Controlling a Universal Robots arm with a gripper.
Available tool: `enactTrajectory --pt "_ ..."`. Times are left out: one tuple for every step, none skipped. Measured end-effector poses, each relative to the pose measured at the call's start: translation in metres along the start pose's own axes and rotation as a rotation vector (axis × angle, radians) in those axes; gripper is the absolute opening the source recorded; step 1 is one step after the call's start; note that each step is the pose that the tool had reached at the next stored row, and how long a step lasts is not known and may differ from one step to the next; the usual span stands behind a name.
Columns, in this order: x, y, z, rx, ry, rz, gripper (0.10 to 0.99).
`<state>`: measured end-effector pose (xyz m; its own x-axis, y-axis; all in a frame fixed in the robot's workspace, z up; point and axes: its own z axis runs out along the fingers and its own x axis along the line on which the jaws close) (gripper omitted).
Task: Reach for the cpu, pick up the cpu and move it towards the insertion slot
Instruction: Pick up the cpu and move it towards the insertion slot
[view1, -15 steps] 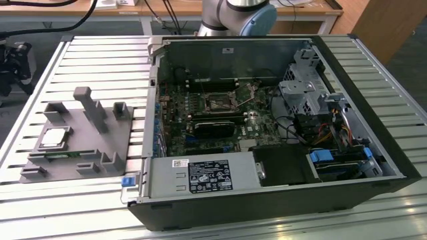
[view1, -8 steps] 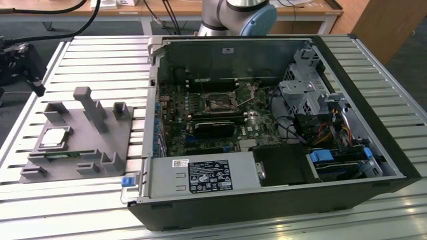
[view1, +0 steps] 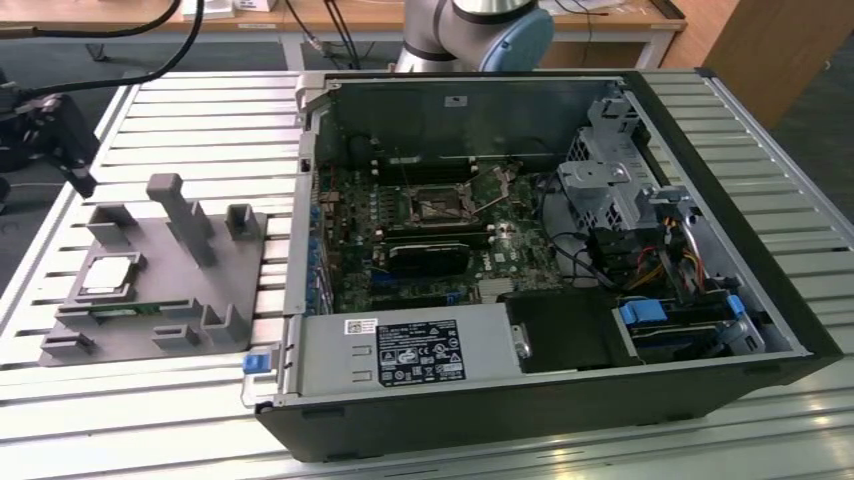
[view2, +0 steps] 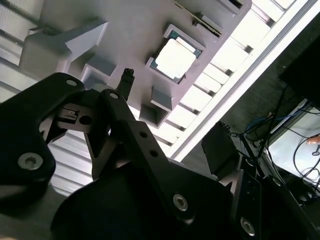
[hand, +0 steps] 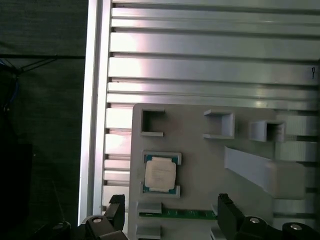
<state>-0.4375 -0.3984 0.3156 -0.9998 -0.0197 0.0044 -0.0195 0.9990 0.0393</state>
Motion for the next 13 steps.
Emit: enactTrajectory --pt "0.0 0.0 0.0011 0.0 0.0 0.0 0.824" --pt "0.0 -0.0001 0.0019 0.0 0.0 0.0 0.824" --pt "0.0 -0.0001 0.0025 0.0 0.0001 0.0 0.824" --pt "0.0 -0.0001 0.003 0.0 0.0001 0.0 0.824" --pt "0.0 -0.0001 0.0035 0.0 0.0001 0.0 0.824" --pt "0.0 -0.0002 0.0041 0.0 0.0001 0.0 0.824" --pt "0.0 -0.0002 0.0046 0.0 0.0001 0.0 0.824" --pt "0.0 -0.0002 0.005 0.0 0.0001 0.0 0.824" --pt "0.0 -0.0002 0.0053 0.0 0.0002 0.0 0.824" --pt "0.0 -0.0002 0.0058 0.0 0.0 0.0 0.824" --pt "0.0 -0.0002 0.0064 0.0 0.0 0.0 0.824" --pt "0.0 -0.0003 0.007 0.0 0.0 0.0 0.824" --pt "0.0 -0.0003 0.0076 0.0 0.0 0.0 0.824"
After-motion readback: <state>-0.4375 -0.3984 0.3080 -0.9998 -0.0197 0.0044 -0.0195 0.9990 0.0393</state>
